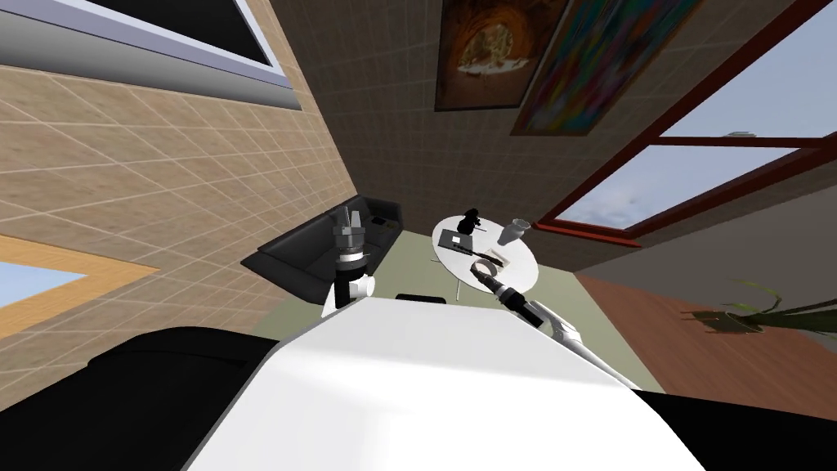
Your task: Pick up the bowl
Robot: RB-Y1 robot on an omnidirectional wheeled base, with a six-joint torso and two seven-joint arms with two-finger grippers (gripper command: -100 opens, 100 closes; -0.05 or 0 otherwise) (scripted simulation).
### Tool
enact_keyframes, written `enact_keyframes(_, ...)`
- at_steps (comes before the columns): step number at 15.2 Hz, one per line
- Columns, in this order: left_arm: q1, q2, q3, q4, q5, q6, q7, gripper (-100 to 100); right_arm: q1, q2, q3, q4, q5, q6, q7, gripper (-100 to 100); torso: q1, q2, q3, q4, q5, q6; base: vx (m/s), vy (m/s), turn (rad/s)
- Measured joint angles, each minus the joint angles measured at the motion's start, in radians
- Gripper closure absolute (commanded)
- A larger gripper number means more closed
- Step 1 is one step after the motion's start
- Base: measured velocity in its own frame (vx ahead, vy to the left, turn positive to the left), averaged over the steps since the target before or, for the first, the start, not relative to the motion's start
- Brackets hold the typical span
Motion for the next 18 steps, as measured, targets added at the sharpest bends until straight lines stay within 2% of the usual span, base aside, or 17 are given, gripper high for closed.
enact_keyframes(4, 0.000, 0.000, 0.000, 0.000, 0.000, 0.000, 0.000, 0, -0.027, -0.044, 0.039, 0.091, 0.021, -0.010, -0.010, -100, 0.000, 0.000, 0.000, 0.000, 0.000, -0.002, -0.004, 0.001, 0.252)
enact_keyframes(7, 0.000, 0.000, 0.000, 0.000, 0.000, 0.000, 0.000, 0, -0.026, -0.088, 0.072, 0.131, 0.040, -0.003, -0.016, -100, 0.000, 0.000, 0.000, 0.000, 0.000, -0.001, -0.004, -0.002, 0.254)
enact_keyframes(9, 0.000, 0.000, 0.000, 0.000, 0.000, 0.000, 0.000, 0, -0.037, -0.092, 0.083, 0.166, 0.047, -0.002, -0.019, -100, 0.000, 0.000, 0.000, 0.000, 0.000, 0.000, -0.002, 0.002, 0.108)
enact_keyframes(11, 0.000, 0.000, 0.000, 0.000, 0.000, 0.000, 0.000, 0, -0.047, -0.115, 0.102, 0.220, 0.056, -0.018, -0.022, -100, 0.000, 0.000, 0.000, 0.000, 0.000, -0.001, -0.005, 0.005, 0.353)
enact_keyframes(13, 0.000, 0.000, 0.000, 0.000, 0.000, 0.000, 0.000, 0, -0.069, -0.138, 0.135, 0.269, 0.073, -0.016, -0.035, -100, 0.000, 0.000, 0.000, 0.000, 0.000, -0.001, -0.002, 0.001, 0.315)
enact_keyframes(15, 0.000, 0.000, 0.000, 0.000, 0.000, 0.000, 0.000, 0, -0.068, -0.170, 0.161, 0.290, 0.086, -0.007, -0.045, -100, 0.000, -0.001, 0.000, 0.000, 0.000, -0.001, 0.000, -0.001, 0.179)
enact_keyframes(18, 0.000, 0.000, 0.000, 0.000, 0.000, 0.000, 0.000, 0, -0.082, -0.181, 0.183, 0.351, 0.098, -0.015, -0.049, -100, 0.001, 0.000, 0.000, 0.000, 0.000, -0.001, 0.001, 0.006, 0.157)
